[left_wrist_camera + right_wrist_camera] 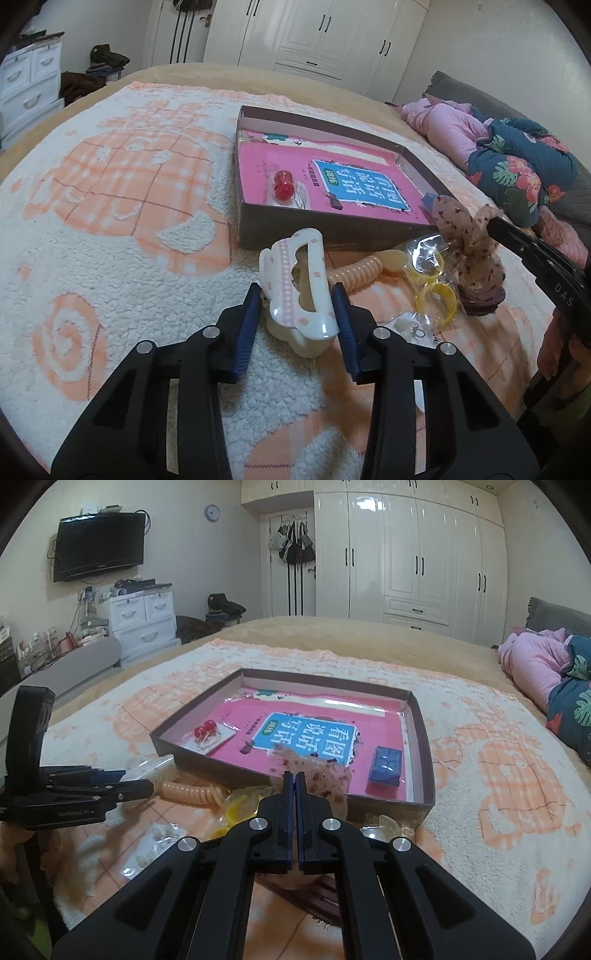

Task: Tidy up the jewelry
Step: 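Grasp white claw clip with left gripper while right gripper grasps the bow clip, then lower the white claw clip and bow clip into the box and open both grippers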

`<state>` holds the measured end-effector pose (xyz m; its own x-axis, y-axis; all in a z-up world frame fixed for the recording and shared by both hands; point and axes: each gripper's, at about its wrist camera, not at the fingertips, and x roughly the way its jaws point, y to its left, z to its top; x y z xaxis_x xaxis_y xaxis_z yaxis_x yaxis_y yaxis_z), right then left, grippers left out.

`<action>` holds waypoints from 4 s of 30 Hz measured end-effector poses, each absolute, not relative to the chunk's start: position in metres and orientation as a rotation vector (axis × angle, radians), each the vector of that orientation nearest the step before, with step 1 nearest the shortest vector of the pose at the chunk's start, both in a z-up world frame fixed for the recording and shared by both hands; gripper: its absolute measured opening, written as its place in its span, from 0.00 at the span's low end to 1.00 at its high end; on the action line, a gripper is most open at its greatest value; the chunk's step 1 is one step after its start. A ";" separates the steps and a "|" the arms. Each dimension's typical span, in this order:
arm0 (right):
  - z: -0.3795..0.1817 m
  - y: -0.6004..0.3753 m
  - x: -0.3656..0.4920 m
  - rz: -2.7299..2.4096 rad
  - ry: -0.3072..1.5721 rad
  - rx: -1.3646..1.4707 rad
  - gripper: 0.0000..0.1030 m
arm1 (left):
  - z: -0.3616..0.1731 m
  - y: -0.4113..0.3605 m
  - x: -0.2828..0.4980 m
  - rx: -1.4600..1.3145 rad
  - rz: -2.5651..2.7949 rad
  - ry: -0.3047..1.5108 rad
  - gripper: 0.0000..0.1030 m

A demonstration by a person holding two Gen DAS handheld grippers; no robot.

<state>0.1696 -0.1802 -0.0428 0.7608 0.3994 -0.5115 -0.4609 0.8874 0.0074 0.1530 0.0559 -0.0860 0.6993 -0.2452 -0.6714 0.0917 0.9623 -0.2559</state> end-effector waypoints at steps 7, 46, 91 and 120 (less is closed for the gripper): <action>-0.031 -0.180 0.151 0.491 0.498 -0.114 0.02 | -0.080 0.062 0.144 -0.224 -0.191 0.757 0.29; 0.005 -0.219 0.136 0.426 0.406 -0.047 0.02 | -0.031 0.027 0.155 -0.186 -0.285 0.645 0.30; -0.013 -0.189 0.305 0.306 0.510 -0.136 0.02 | -0.061 -0.019 0.271 -0.143 -0.348 0.781 0.30; -0.018 -0.187 0.256 0.350 0.487 -0.103 0.60 | -0.047 -0.002 0.233 -0.167 -0.308 0.733 0.50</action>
<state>0.2563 -0.1874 -0.0176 0.8259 0.3044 -0.4747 -0.3528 0.9356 -0.0138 0.2333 -0.0021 -0.0466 0.7010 -0.3330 -0.6306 0.2173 0.9420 -0.2559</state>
